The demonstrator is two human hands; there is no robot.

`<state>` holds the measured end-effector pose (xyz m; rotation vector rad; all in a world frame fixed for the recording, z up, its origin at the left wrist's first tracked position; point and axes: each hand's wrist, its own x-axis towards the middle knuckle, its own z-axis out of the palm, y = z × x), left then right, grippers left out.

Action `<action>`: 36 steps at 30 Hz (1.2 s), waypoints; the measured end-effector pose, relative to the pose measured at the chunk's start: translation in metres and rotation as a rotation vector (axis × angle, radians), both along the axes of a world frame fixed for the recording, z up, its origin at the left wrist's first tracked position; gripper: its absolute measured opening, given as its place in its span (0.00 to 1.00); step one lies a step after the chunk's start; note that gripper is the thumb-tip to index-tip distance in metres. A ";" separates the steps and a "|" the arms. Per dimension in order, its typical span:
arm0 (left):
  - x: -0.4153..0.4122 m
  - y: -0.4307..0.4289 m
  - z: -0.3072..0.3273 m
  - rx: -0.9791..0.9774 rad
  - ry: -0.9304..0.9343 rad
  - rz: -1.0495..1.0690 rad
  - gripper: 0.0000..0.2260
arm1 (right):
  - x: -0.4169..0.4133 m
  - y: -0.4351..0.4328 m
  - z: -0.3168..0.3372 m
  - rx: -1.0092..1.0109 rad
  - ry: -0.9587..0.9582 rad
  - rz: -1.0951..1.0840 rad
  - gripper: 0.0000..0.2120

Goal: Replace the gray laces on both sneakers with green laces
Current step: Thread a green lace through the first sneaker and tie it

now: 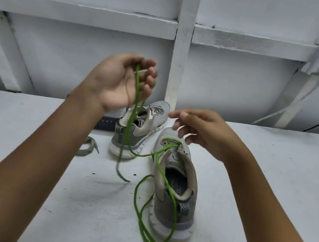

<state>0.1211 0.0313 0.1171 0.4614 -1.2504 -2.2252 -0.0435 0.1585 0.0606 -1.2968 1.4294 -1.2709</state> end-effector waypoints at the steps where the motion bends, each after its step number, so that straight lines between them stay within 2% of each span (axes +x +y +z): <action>1: -0.009 0.001 0.004 0.054 0.047 -0.005 0.11 | 0.005 0.001 0.002 0.034 0.029 0.097 0.09; 3: -0.026 0.002 0.013 0.138 0.131 -0.012 0.15 | 0.015 -0.001 0.001 0.075 0.086 0.235 0.11; 5: -0.043 0.004 0.018 0.197 0.189 0.010 0.16 | 0.024 -0.007 -0.005 0.065 0.121 0.282 0.12; 7: -0.056 0.003 0.020 0.259 0.245 0.050 0.17 | 0.027 -0.012 -0.012 0.037 0.149 0.243 0.09; 9: -0.064 -0.002 0.017 0.237 0.217 0.094 0.17 | 0.024 -0.016 -0.019 0.017 0.097 0.155 0.09; 10: -0.066 -0.004 0.013 0.166 0.135 0.113 0.16 | 0.021 -0.017 -0.022 0.009 0.025 0.103 0.10; 14: -0.069 -0.006 -0.031 -0.210 -0.392 0.091 0.16 | 0.003 -0.017 -0.020 -0.069 -0.311 -0.112 0.13; 18: -0.064 0.017 -0.078 -0.412 -0.547 -0.004 0.13 | -0.021 -0.019 -0.013 -0.127 -0.458 -0.276 0.14; 22: -0.057 0.029 -0.097 -0.491 -0.465 -0.073 0.08 | -0.039 -0.023 -0.015 -0.110 -0.476 -0.343 0.13; 27: -0.058 0.021 -0.090 -0.339 -0.351 0.037 0.06 | -0.043 -0.031 -0.020 -0.035 -0.508 -0.351 0.14; 31: -0.065 0.010 -0.081 -0.103 -0.210 0.224 0.06 | -0.033 -0.033 -0.030 0.194 -0.382 -0.253 0.18; 33: -0.069 0.004 -0.080 -0.094 -0.202 0.264 0.06 | -0.027 -0.032 -0.033 0.245 -0.304 -0.176 0.15; 36: -0.074 -0.001 -0.082 -0.117 -0.225 0.290 0.06 | -0.022 -0.031 -0.035 0.216 -0.251 -0.103 0.12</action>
